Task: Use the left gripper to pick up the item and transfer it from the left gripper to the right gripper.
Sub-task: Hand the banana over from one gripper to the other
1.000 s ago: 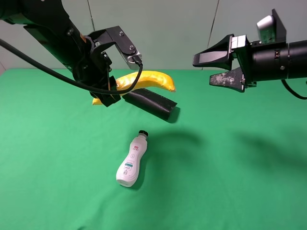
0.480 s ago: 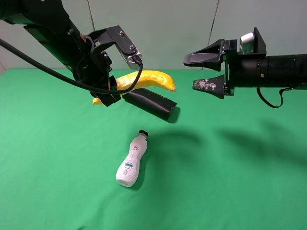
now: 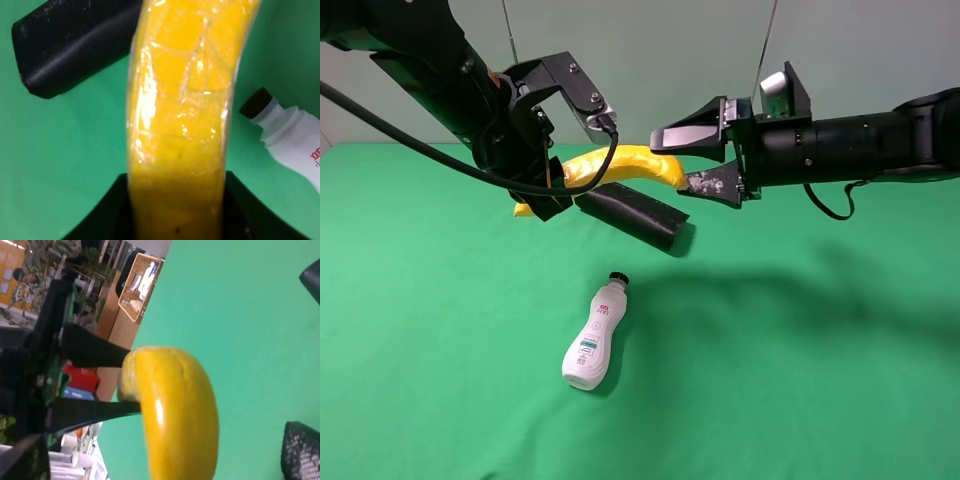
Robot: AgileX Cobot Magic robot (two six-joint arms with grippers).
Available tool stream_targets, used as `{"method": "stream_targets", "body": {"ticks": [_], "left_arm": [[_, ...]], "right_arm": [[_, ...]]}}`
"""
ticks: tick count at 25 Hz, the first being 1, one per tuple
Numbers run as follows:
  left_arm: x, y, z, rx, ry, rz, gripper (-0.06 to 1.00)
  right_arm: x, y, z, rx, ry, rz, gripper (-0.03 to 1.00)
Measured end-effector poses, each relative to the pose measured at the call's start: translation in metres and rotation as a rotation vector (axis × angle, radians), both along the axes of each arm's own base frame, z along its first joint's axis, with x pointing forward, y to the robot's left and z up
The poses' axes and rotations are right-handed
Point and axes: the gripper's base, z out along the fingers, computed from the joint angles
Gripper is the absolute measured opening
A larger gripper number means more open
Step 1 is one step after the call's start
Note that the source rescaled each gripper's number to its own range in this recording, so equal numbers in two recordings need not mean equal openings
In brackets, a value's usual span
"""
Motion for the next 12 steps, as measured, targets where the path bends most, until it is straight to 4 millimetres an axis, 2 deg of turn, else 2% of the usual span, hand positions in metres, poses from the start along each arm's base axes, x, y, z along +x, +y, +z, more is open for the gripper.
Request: {"method": "stream_targets", "body": {"ticks": [12], "left_arm": [[0.000, 0.000, 0.000, 0.011, -0.011, -0.023, 0.00]], "right_arm": [[-0.003, 0.021, -0.009, 0.008, 0.008, 0.074, 1.00]]}}
